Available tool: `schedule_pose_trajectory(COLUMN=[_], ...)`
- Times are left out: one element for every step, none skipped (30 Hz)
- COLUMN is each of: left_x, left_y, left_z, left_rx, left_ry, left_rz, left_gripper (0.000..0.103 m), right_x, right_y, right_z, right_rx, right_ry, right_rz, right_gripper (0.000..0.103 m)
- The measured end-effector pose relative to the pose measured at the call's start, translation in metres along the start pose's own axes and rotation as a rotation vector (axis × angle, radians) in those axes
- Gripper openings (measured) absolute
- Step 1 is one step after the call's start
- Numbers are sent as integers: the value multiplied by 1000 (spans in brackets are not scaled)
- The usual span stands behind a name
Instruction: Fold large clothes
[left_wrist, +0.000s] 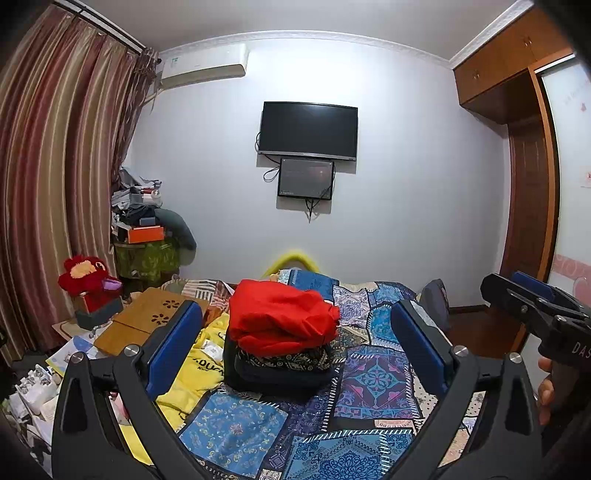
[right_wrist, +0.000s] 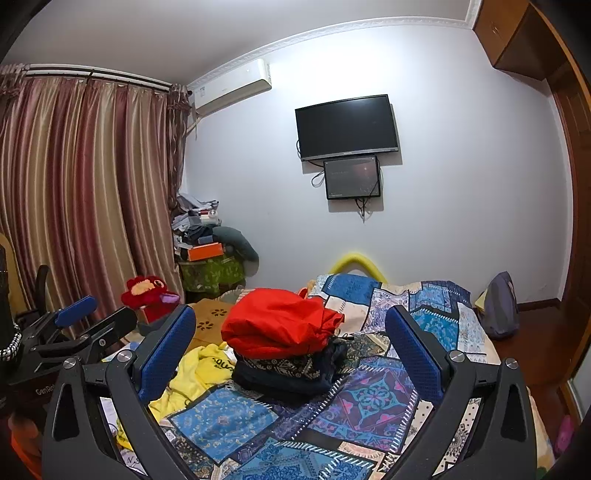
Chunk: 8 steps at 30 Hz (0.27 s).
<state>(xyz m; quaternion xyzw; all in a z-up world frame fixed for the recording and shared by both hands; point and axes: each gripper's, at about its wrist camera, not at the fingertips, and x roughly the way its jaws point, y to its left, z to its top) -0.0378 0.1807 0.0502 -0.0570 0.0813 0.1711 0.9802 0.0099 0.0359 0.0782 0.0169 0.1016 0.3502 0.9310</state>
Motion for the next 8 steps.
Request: schedule_pose_trajectory(left_x=[0, 2, 3, 3, 4, 5, 6, 7], left_y=[0, 1, 1, 1, 1, 0, 0, 1], left_z=[0, 0, 0, -1, -2, -2, -2, -2], left_rx=[-1, 0, 0, 1, 3, 6, 7, 7], left_ry=[1, 4, 6, 8, 9, 11, 13, 15], left_rz=[-1, -5, -8, -7, -7, -7, -8, -6], left_gripper=[103, 103, 103, 103, 103, 103, 103, 103], right_x=[0, 1, 1, 1, 2, 2, 3, 3], right_y=[0, 0, 0, -1, -1, -1, -2, -2], right_z=[0, 0, 0, -1, -1, -1, -1, -1], right_rx=[0, 0, 1, 4, 7, 9, 11, 12], right_ry=[2, 3, 5, 5, 7, 8, 9, 10], right_rz=[-1, -2, -3, -2, -2, -2, -2, -3], right_gripper=[102, 102, 102, 102, 102, 102, 102, 102])
